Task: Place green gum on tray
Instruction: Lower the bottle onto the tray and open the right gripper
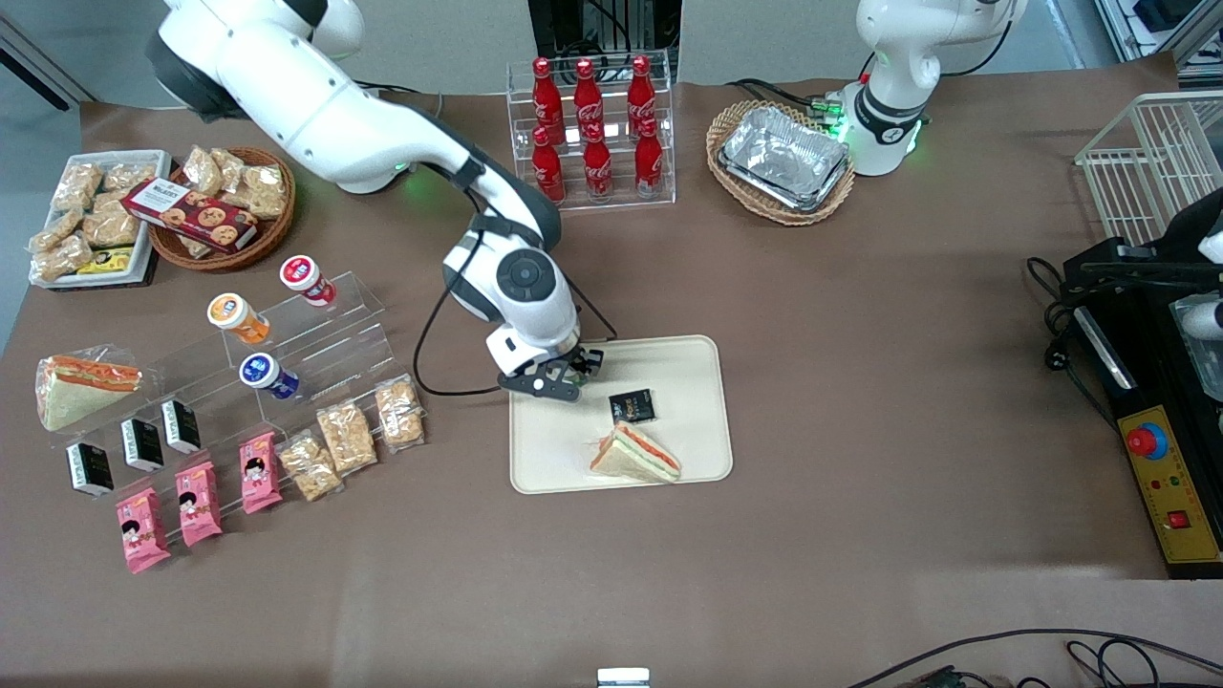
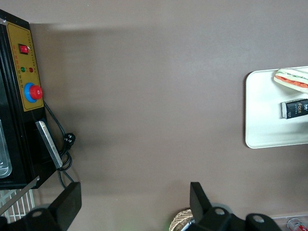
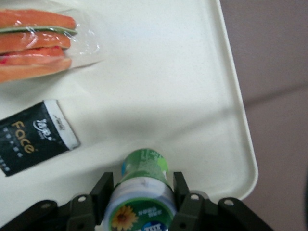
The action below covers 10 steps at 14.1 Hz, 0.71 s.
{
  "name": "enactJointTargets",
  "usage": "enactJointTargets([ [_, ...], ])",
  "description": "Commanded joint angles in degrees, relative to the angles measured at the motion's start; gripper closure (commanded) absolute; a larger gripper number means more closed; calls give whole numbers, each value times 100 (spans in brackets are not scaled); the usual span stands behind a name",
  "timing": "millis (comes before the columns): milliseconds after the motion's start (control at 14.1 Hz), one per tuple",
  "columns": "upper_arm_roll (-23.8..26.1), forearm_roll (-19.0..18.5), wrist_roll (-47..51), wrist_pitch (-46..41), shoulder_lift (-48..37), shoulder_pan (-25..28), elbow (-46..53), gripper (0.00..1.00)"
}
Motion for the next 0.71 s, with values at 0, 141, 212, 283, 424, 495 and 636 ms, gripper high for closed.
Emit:
enactJointTargets([
  [0, -40, -137, 169, 27, 239, -28, 262, 69],
  [141, -59, -172, 177, 44, 257, -19, 262, 0],
  [212, -59, -199, 177, 62, 257, -19, 262, 0],
  [283, -59, -208, 169, 62, 249, -19, 262, 0],
  [424, -50, -225, 134, 27, 152, -115, 253, 0],
  [495, -32, -216, 46, -199, -301, -203, 148, 0],
  [636, 90, -68, -339, -1417, -1127, -265, 112, 0],
])
